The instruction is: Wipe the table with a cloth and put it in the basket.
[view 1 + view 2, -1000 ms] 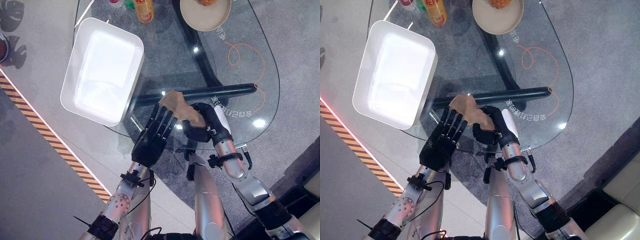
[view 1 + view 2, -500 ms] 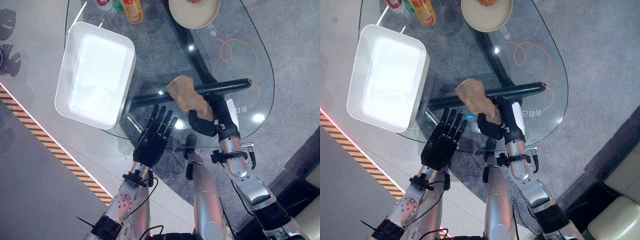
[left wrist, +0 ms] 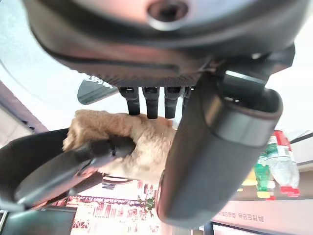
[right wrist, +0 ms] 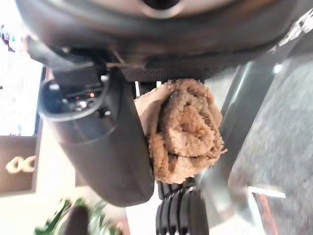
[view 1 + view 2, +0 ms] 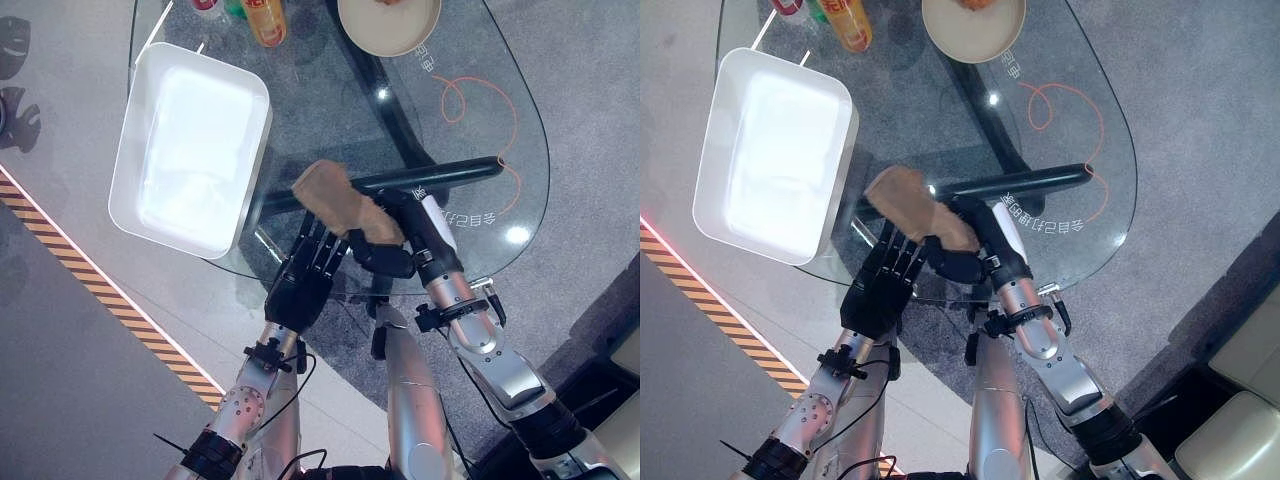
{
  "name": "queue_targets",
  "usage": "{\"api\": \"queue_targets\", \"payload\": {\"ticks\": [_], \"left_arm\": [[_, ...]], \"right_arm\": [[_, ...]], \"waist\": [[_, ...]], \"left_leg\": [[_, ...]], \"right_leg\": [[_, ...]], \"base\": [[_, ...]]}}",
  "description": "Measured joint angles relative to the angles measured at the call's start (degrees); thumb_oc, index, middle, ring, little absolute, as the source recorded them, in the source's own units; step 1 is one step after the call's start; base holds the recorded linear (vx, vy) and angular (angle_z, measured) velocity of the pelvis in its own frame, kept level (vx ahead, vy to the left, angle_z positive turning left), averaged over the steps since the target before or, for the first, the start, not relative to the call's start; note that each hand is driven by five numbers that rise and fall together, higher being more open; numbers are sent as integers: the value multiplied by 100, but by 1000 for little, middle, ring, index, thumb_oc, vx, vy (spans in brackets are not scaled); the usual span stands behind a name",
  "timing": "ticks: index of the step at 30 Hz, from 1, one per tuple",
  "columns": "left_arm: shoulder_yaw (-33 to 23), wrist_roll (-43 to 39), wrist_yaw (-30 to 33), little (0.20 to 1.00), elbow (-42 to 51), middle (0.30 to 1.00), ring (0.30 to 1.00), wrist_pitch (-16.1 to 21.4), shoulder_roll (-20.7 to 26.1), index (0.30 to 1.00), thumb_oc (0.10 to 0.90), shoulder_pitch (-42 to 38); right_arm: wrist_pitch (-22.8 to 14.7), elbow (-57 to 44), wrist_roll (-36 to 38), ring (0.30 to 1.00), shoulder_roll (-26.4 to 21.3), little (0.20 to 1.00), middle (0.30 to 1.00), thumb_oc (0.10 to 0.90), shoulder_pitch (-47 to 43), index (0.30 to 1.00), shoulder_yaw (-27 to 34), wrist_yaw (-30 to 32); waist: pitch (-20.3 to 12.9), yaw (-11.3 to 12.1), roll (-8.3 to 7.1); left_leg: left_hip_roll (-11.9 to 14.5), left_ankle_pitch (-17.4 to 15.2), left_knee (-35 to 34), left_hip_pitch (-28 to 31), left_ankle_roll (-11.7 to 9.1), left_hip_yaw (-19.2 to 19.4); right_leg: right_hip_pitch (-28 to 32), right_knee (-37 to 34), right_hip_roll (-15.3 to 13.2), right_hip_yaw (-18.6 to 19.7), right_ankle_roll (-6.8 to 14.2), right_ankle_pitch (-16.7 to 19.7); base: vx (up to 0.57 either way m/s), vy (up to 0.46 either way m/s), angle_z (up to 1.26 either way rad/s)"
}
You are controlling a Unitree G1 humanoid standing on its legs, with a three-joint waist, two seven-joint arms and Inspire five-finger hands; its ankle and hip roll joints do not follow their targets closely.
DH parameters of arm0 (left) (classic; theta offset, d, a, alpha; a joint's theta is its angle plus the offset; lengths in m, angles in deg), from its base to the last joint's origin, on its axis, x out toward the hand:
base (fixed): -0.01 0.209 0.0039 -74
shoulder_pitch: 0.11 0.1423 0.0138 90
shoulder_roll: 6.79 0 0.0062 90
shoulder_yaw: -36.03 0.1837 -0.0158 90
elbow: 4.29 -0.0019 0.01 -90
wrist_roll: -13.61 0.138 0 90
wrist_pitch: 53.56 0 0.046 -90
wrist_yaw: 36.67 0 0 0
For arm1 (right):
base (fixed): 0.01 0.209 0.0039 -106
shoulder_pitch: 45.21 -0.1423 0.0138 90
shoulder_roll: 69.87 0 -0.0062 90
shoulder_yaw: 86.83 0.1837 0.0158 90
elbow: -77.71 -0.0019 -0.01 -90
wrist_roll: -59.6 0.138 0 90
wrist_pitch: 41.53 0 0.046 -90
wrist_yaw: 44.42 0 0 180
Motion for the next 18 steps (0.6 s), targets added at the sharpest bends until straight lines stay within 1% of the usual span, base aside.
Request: {"api": "queue_targets", "payload": {"ticks": [3,11,18], "left_arm": [[5,0,2,900,19,900,900,5,95,900,800,0],[26,1,96,900,146,900,900,3,124,900,800,-25],[36,-36,104,900,133,900,900,2,123,900,800,16]], "right_arm": [[0,0,127,300,-47,200,300,100,-14,300,-84,-82],[1,0,58,300,-53,200,300,100,-4,300,-217,-98],[227,2,-655,300,-45,200,300,100,-46,300,-379,-88]], "waist": [[0,-2,0],[0,-10,0],[0,-18,0]], "left_leg": [[0,0,2,0,0,0],[0,1,6,5,-2,0],[1,2,6,8,-2,0]], "right_leg": [[0,2,0,0,-2,1],[1,9,1,1,-5,4],[1,11,0,2,-7,6]], "base": [[0,0,0],[0,0,0],[0,0,0]]}}
